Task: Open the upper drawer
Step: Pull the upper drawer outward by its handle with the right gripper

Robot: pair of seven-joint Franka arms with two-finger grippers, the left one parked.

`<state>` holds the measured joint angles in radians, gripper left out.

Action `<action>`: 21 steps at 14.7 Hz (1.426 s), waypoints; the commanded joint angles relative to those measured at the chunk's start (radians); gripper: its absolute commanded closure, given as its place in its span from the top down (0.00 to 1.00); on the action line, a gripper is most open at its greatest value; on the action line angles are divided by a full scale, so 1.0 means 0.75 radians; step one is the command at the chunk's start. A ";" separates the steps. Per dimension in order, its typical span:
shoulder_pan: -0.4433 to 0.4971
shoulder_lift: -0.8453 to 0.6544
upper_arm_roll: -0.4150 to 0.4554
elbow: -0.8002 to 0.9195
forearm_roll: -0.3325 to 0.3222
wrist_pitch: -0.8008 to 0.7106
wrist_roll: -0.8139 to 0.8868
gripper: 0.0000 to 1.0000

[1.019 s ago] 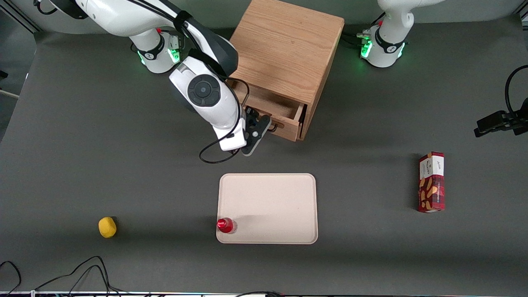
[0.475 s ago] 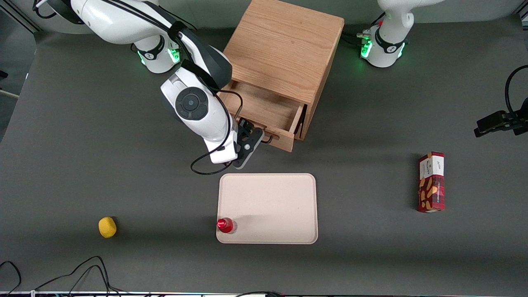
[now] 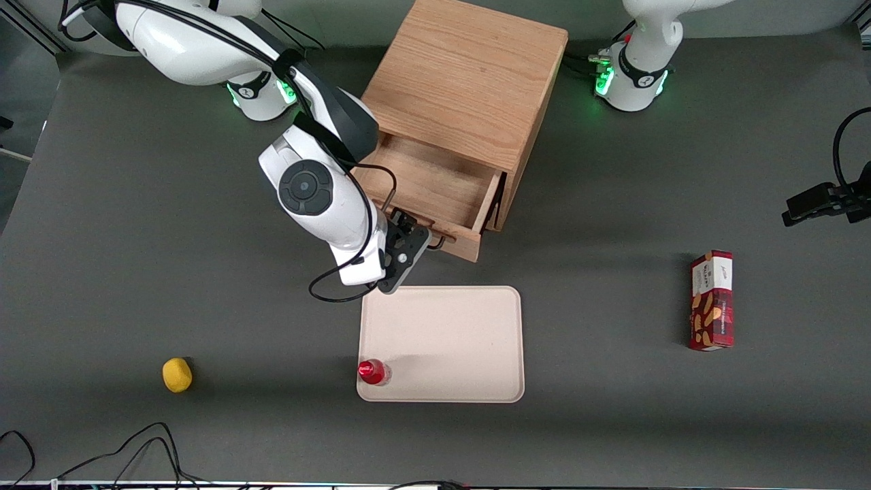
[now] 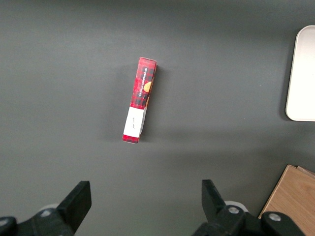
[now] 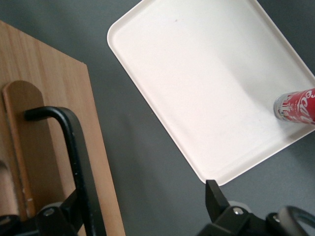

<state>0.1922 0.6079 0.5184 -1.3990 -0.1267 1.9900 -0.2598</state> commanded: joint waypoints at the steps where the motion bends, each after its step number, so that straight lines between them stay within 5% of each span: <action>1: 0.008 0.032 -0.006 0.059 -0.040 -0.021 -0.058 1.00; 21: -0.070 0.100 -0.055 0.223 -0.023 -0.121 -0.187 1.00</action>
<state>0.1371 0.6522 0.4739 -1.2847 -0.1307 1.9209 -0.3800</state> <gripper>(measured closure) 0.000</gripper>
